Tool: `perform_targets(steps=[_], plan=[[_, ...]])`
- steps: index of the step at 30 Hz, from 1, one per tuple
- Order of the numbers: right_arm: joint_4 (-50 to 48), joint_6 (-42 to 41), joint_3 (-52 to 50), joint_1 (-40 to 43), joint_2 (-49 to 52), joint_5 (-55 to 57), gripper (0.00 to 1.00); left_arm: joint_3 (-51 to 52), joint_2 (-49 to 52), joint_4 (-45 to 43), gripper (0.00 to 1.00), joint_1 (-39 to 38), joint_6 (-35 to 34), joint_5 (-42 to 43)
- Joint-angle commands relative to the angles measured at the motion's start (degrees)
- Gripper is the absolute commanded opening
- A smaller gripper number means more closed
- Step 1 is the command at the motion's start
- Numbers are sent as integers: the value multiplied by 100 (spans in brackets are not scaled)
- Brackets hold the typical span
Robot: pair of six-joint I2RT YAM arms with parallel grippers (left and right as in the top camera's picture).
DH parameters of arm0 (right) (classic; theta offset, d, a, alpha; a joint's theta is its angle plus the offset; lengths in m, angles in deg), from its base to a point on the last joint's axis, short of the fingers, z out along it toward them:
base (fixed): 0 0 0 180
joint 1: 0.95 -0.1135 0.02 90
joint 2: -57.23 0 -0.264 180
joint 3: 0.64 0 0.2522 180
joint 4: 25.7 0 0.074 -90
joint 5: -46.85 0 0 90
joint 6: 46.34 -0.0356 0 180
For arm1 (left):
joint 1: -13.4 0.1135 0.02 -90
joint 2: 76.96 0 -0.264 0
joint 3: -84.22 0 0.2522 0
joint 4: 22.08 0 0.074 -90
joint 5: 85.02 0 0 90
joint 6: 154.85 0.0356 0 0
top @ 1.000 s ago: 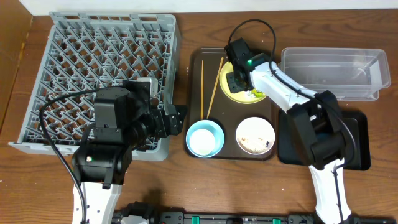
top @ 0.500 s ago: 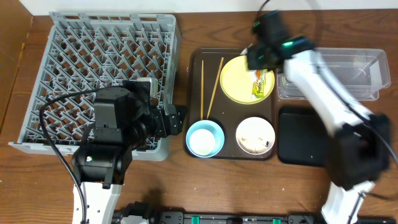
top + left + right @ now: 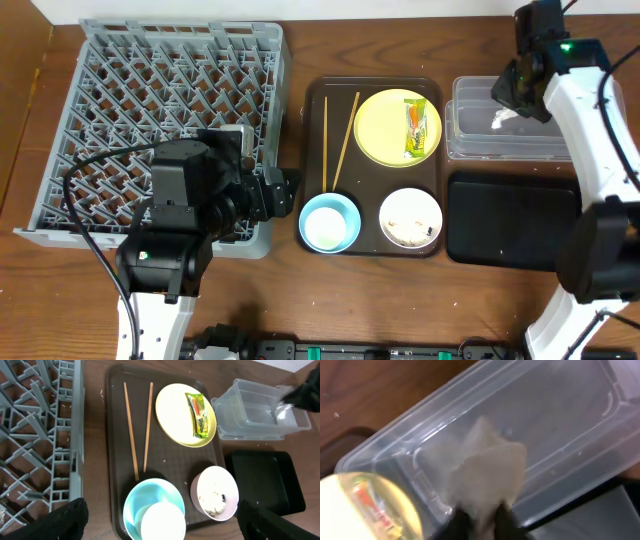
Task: Sort waste into correct bins and load items into the dishwasher
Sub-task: 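Carry the tissue with the right gripper into the clear bin, then return the right gripper to grasp the snack wrapper on the plate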
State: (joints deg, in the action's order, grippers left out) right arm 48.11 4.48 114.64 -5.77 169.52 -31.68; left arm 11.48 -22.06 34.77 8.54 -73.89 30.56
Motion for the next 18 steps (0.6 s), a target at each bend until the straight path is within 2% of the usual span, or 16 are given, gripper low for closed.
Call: perform_targets(steps=[1, 2, 5, 9, 11, 13, 17, 18], plan=[[-160, 94, 15, -33, -42, -170, 37, -127, 9, -2, 95, 35, -7, 79], [-168, 151, 50, -48, -74, -254, 41, -127, 9, -2, 95, 35, -7, 79], [-245, 289, 173, -120, -208, -579, 42, -127, 9, -2, 95, 35, -7, 79], [-601, 1246, 199, -435, -291, -1853, 40, -127, 9, -2, 95, 35, -7, 79], [-638, 1541, 138, -820, -254, -2009, 40, -127, 9, -2, 95, 35, -7, 79], [-719, 1823, 37, -1187, -197, -1744, 43, -127, 9, -2, 95, 35, -7, 79], [-866, 1952, -44, -1897, 144, -210, 50, -127, 9, -2, 95, 35, -7, 79], [-953, 1954, -44, -2033, 278, 114, 55, -127, 9, -2, 95, 35, -7, 79]])
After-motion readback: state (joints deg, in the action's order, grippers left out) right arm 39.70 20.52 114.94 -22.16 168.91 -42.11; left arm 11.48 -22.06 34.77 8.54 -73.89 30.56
